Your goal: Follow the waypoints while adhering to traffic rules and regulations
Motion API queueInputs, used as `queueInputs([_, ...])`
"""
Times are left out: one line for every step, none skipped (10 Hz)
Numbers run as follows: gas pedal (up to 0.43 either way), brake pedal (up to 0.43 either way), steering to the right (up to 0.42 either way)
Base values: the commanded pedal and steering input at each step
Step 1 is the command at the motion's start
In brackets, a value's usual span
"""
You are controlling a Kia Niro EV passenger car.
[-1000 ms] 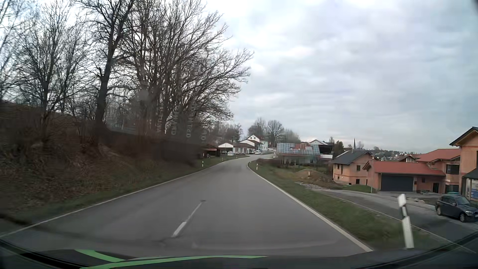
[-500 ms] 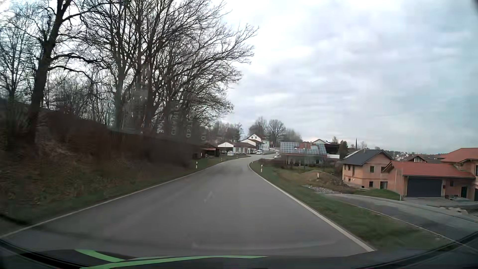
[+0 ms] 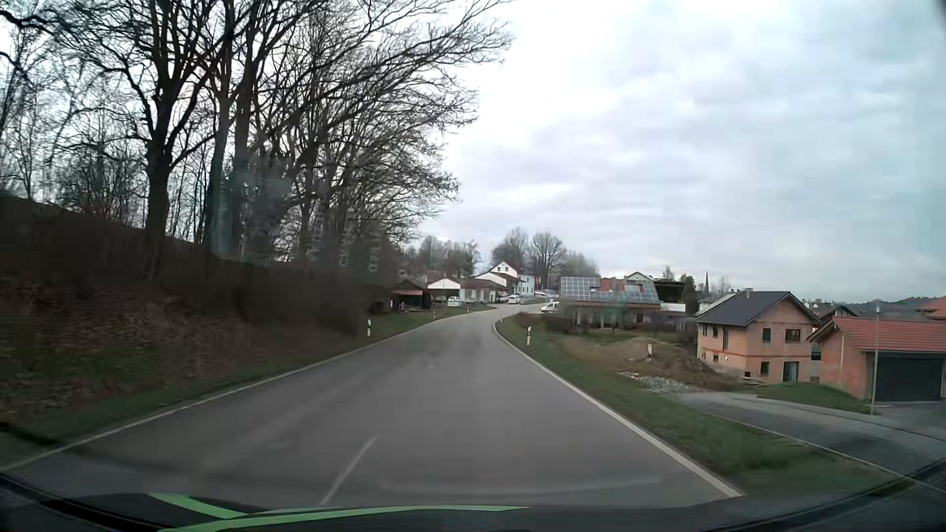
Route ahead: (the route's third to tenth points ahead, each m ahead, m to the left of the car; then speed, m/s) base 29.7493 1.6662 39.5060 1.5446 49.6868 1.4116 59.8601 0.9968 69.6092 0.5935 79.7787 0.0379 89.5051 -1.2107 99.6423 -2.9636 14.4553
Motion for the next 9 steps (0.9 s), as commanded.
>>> queueInputs([0.028,0.000,0.003])
queueInputs([0.028,0.000,0.003])
queueInputs([0.028,0.000,0.002])
queueInputs([0.028,0.000,0.002])
queueInputs([0.028,0.000,0.001])
queueInputs([0.028,0.000,0.001])
queueInputs([0.028,0.000,0.002])
queueInputs([0.028,0.000,0.001])
queueInputs([0.028,0.000,0.002])
